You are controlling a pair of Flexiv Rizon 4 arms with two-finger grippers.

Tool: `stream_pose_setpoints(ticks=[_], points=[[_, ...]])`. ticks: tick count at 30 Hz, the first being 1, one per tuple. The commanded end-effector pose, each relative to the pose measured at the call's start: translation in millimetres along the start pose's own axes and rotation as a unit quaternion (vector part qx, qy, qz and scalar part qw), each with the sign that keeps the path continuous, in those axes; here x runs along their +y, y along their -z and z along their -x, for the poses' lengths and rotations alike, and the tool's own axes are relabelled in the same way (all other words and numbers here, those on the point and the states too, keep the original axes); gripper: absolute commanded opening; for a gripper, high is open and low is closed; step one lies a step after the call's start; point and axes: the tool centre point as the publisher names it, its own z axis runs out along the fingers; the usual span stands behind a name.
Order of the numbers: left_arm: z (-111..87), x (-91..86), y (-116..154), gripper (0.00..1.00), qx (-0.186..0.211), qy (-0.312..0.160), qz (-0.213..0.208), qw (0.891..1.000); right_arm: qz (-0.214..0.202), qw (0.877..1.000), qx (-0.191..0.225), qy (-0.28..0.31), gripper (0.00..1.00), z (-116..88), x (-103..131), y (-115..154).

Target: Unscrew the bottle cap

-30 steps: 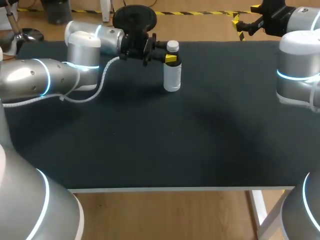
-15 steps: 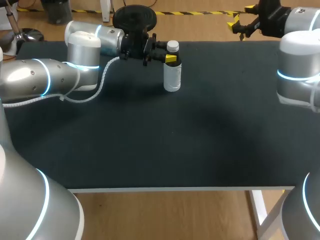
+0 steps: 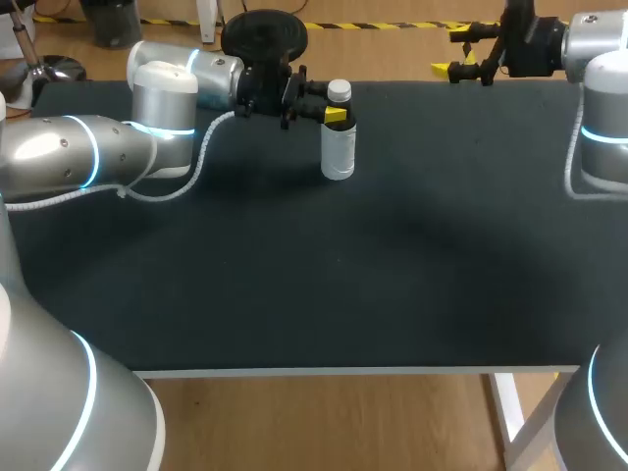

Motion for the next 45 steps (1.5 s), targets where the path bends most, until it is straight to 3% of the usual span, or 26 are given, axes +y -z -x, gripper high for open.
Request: stream_pose_setpoints(ticks=[1, 11, 28, 45], points=[[4.8, 2.5, 0, 0.0, 0.005, 0.0, -0.002, 1.0, 0.004, 0.997, 0.078, -0.001, 1.0, -5, 3, -6], [4.8, 2.5, 0, 0.0, 0.005, 0.0, -0.002, 1.0, -0.01, 0.995, 0.099, 0.012, 1.0, -27, 2, -23], [4.8, 2.5, 0, 0.0, 0.005, 0.0, -0.002, 1.0, -0.017, 0.996, 0.091, 0.009, 1.0, -27, 1, -25], [4.8, 2.5, 0, 0.0, 0.005, 0.0, -0.002, 1.0, 0.007, 0.991, 0.133, -0.001, 1.0, -58, -1, -82]])
